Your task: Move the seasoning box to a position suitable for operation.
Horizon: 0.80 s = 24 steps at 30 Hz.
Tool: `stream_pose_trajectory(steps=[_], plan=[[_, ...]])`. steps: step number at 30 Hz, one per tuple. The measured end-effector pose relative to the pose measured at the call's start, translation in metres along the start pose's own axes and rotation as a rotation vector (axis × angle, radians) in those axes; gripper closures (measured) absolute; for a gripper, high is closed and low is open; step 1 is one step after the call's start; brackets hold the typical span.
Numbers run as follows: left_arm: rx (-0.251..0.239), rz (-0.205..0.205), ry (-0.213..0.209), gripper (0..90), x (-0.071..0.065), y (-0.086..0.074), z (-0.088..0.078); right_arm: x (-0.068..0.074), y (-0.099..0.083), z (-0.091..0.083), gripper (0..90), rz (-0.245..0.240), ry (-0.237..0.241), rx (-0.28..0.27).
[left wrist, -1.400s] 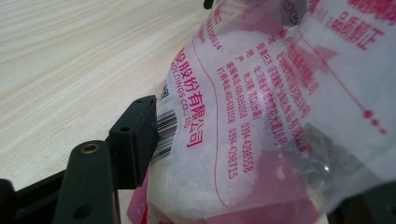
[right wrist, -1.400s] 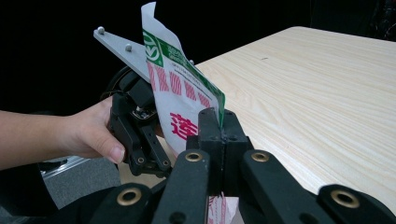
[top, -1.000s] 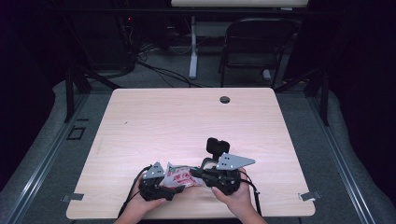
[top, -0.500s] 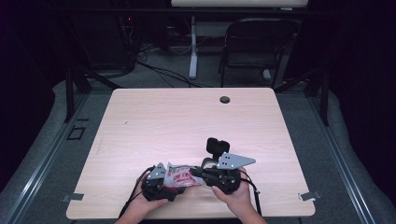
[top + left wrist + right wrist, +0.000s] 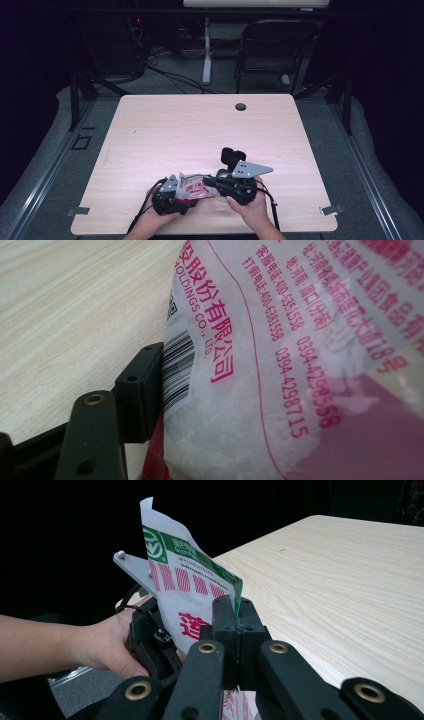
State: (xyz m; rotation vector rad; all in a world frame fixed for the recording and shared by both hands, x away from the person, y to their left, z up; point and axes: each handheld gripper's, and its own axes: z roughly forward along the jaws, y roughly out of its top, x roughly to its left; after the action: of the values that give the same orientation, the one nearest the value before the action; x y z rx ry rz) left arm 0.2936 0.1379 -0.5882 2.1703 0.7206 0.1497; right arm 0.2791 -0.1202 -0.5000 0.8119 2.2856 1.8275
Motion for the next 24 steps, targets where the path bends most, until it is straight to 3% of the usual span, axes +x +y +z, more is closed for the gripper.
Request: stream_pose_trajectory(steps=[24], plan=[[-0.002, 0.062, 0.068, 55.3, -0.0028, 0.0005, -0.0049, -0.0001, 0.0040, 0.0035, 90.0, -0.008, -0.009, 0.003]])
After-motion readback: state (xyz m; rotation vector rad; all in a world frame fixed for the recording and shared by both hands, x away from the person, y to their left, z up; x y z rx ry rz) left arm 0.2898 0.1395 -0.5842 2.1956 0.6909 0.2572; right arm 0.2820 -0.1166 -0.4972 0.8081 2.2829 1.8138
